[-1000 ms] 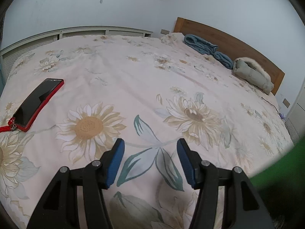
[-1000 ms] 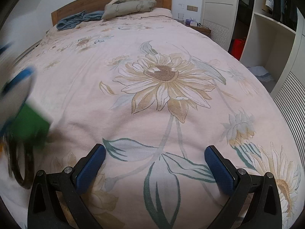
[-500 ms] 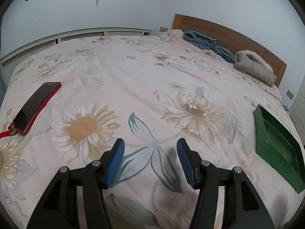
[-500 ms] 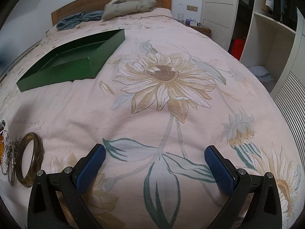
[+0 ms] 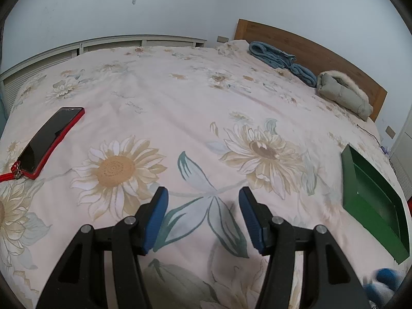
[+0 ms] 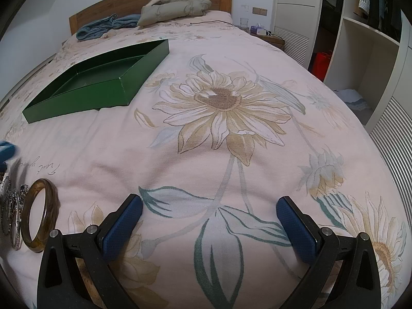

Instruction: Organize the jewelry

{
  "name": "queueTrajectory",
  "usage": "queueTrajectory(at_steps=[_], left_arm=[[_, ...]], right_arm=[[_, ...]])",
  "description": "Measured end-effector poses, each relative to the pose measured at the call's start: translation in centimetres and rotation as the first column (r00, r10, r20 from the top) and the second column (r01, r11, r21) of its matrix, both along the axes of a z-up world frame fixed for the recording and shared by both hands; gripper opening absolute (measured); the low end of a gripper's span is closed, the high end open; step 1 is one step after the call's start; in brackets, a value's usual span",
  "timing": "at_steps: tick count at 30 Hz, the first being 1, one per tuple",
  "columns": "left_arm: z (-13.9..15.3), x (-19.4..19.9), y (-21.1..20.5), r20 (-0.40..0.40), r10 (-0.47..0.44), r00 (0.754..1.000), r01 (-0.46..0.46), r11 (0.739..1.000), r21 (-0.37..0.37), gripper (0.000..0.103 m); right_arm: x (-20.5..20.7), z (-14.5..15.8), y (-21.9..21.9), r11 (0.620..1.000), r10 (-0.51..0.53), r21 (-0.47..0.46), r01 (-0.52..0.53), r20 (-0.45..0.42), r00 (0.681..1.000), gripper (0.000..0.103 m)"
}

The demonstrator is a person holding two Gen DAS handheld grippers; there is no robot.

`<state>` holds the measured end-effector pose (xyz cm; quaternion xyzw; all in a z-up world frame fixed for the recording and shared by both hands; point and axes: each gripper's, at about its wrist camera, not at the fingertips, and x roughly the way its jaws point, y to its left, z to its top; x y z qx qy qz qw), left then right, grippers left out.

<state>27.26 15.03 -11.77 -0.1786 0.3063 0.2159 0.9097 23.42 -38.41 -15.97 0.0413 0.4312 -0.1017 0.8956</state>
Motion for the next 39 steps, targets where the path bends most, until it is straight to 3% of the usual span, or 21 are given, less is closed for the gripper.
queueTrajectory(at_steps=[39], left_arm=[[-0.24, 0.33, 0.23, -0.006, 0.0, 1.0, 0.0, 1.0, -0.005, 0.055]], right_arm=[[0.06, -0.05, 0.01, 1.0, -0.001, -0.001, 0.001, 0.0, 1.0, 0.103]])
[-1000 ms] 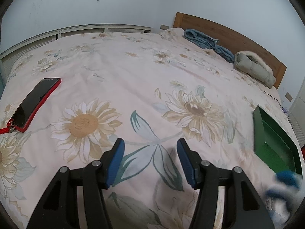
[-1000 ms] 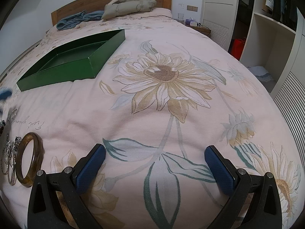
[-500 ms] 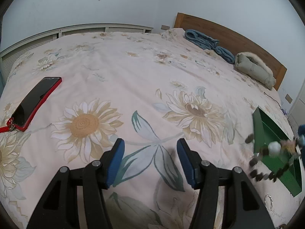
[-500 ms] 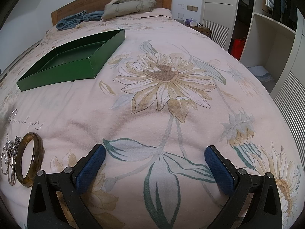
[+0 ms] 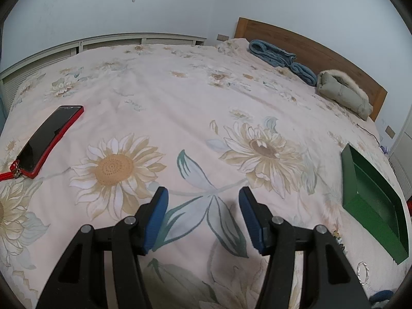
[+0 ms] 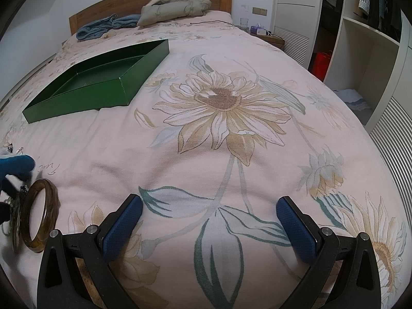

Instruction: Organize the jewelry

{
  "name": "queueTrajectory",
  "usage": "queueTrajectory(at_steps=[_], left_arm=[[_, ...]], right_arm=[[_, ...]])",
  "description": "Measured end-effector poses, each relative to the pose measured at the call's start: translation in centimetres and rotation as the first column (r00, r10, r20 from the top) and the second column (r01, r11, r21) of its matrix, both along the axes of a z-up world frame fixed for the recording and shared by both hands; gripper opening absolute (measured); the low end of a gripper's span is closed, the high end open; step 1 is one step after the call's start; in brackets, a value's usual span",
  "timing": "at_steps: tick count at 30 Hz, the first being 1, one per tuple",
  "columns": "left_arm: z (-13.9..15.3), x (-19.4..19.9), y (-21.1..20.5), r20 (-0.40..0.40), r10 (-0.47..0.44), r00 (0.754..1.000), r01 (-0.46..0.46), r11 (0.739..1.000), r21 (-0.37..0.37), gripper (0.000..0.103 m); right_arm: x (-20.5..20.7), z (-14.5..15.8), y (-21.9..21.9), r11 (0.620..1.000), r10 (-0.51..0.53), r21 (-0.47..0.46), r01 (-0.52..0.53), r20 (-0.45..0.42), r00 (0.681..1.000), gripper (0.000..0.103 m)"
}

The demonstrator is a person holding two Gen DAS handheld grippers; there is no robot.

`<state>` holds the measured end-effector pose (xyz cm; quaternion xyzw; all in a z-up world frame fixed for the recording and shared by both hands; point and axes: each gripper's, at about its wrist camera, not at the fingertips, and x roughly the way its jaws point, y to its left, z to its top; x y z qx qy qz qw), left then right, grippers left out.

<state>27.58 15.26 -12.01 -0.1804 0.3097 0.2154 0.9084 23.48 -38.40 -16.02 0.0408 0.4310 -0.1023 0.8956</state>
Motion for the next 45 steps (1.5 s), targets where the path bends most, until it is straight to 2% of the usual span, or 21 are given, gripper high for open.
queueTrajectory(at_steps=[45], left_arm=[[-0.18, 0.2, -0.57, -0.012, -0.007, 1.0, 0.007, 1.0, 0.008, 0.055]], right_arm=[[0.16, -0.21, 0.03, 1.0, -0.001, -0.001, 0.001, 0.0, 1.0, 0.103]])
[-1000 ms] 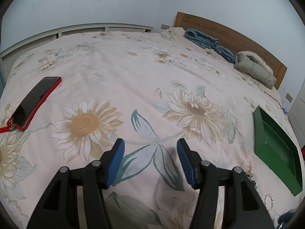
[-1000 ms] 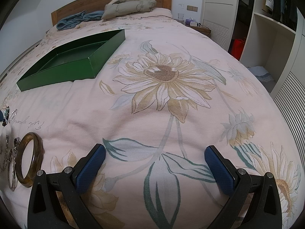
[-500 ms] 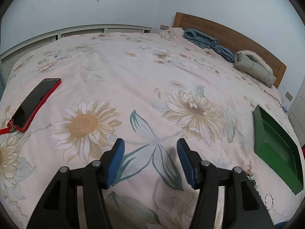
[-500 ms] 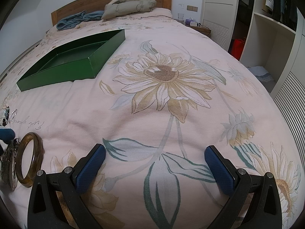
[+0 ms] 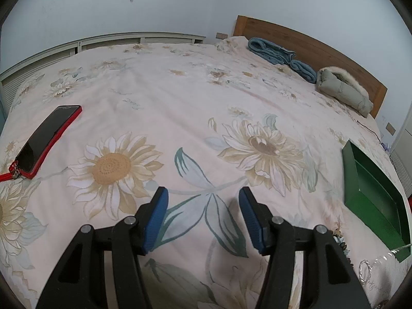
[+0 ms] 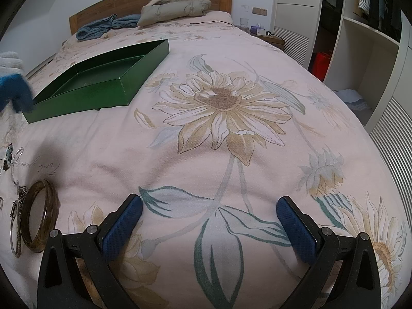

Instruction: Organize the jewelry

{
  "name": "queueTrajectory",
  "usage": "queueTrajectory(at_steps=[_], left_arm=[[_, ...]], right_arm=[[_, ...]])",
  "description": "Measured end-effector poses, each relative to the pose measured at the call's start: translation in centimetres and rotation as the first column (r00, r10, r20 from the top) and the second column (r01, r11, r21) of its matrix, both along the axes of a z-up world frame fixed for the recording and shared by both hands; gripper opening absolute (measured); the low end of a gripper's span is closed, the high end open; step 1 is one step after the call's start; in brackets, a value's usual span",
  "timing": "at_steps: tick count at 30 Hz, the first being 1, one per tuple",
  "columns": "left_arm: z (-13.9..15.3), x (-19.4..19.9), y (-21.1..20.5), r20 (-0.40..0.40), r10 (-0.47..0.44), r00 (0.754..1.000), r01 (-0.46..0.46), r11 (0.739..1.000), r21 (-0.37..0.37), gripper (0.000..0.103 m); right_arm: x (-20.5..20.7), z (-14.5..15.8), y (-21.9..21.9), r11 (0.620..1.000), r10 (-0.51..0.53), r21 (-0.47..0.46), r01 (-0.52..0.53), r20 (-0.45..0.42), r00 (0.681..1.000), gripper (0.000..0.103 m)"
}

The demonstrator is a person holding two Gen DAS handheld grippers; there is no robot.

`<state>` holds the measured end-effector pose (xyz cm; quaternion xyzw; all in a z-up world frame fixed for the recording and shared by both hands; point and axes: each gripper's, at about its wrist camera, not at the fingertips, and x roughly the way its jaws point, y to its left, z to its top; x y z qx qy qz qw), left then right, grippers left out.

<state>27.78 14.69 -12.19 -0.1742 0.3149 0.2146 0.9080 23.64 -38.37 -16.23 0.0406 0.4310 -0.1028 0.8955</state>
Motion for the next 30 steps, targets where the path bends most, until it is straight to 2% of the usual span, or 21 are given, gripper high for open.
queueTrajectory(at_steps=[30], left_arm=[[-0.05, -0.01, 0.03, -0.004, -0.004, 1.0, 0.004, 1.0, -0.002, 0.055]], right_arm=[[-0.08, 0.11, -0.01, 1.0, 0.0, -0.001, 0.0, 0.0, 1.0, 0.103]])
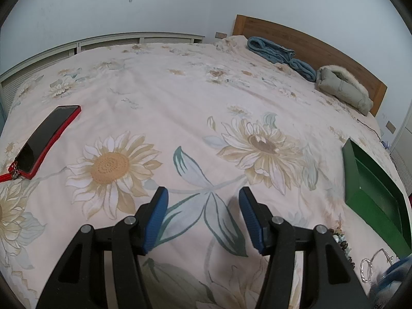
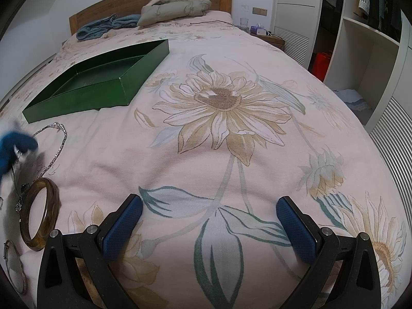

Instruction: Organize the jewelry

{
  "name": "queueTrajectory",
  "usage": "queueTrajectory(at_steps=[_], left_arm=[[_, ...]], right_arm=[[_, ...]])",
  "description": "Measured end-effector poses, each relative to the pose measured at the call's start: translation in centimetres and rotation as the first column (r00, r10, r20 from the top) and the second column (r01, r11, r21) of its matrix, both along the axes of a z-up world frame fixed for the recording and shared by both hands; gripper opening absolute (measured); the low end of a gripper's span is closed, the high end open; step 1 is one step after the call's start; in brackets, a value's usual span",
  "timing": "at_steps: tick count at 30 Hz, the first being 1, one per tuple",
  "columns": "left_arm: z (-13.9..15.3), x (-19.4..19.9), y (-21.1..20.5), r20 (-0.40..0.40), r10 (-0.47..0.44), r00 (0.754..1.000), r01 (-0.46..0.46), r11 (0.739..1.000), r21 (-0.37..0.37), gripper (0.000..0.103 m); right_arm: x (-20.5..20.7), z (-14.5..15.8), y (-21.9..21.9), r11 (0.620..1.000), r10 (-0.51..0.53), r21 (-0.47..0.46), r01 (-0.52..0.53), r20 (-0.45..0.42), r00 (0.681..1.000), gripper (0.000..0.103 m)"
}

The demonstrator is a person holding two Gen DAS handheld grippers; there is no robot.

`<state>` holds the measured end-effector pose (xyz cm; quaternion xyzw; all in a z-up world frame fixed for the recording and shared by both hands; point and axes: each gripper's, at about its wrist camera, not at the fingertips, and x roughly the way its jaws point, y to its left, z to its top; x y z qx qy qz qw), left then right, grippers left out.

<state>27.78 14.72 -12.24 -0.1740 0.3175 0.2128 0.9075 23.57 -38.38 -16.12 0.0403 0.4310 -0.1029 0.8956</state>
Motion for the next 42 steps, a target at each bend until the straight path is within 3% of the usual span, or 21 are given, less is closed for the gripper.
queueTrajectory(at_steps=[32, 42], left_arm=[[0.2, 0.1, -0.8, -0.001, -0.011, 1.0, 0.011, 0.999, 0.04, 0.055], [2.6, -3.3, -1.8, 0.018, -0.028, 0.999, 0.025, 0.994, 0.109, 0.055]], right_arm=[[0.1, 0.0, 0.0, 1.0, 0.0, -0.002, 0.0, 0.0, 1.0, 0.103], [0.0, 0.0, 0.0, 1.0, 0.0, -0.002, 0.0, 0.0, 1.0, 0.103]])
